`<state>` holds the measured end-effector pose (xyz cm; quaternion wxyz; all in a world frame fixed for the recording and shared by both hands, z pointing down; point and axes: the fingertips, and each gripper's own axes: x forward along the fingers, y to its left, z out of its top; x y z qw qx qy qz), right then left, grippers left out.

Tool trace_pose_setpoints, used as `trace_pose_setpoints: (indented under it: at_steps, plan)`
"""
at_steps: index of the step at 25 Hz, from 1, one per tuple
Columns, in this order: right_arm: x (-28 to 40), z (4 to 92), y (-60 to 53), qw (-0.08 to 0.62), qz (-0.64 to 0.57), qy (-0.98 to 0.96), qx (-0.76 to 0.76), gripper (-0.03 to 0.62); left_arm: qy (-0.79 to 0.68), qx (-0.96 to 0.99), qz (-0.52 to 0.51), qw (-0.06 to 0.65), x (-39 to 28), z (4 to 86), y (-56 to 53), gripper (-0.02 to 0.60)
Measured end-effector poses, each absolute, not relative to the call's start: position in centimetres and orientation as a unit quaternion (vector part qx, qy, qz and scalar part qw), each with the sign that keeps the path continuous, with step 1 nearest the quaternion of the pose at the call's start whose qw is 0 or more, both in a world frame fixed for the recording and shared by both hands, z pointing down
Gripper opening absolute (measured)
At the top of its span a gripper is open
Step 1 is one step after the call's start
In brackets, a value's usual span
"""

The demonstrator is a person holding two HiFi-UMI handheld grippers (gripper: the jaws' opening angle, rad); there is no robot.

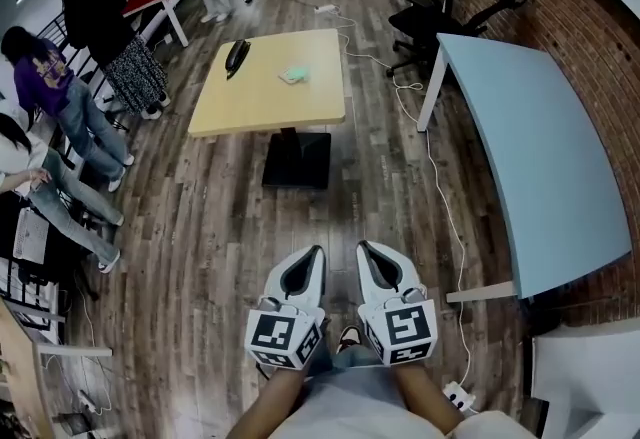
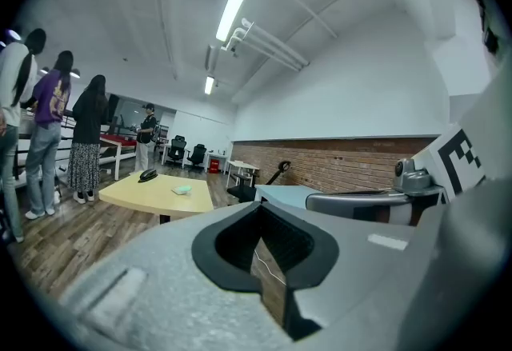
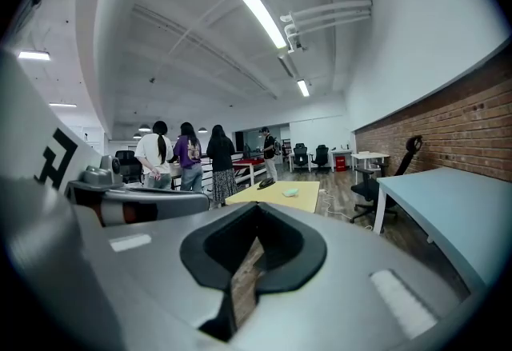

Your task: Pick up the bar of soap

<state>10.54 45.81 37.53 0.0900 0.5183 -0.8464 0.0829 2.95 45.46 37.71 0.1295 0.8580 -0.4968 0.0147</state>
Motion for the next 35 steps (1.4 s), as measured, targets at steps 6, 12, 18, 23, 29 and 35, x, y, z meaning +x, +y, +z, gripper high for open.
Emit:
trace_pose_setpoints:
  at_steps: [6, 12, 18, 23, 29, 35]
  plan:
    - [9.7, 37.9, 43.2, 0.099, 0.086, -0.849, 0.512, 0.004, -0.495, 0.858, 0.003, 0.136, 1.9, 37.8, 42.3, 0.005]
    - [7.5, 38.0, 39.1, 0.105, 0.083, -0.849, 0.511, 0.005, -0.483, 0.865, 0.002, 0.134, 0.6, 37.5, 38.1, 0.005]
    - [4.4, 37.9, 34.0, 0.104, 0.083, -0.852, 0.506, 0.005, -0.478, 0.868, 0.001, 0.13, -1.8, 37.0, 32.7, 0.005]
    - [1.2, 37.5, 29.6, 0.107, 0.082, -0.852, 0.506, 0.003, -0.473, 0.872, -0.001, 0.129, -4.5, 36.4, 27.9, 0.005]
    - [-2.3, 36.7, 25.3, 0.111, 0.075, -0.849, 0.511, 0.003, -0.463, 0.877, -0.008, 0.127, -7.5, 35.6, 23.6, 0.005]
    - [-4.5, 36.6, 22.9, 0.117, 0.057, -0.844, 0.521, 0.005, -0.45, 0.884, -0.016, 0.124, -9.4, 35.5, 21.3, 0.005]
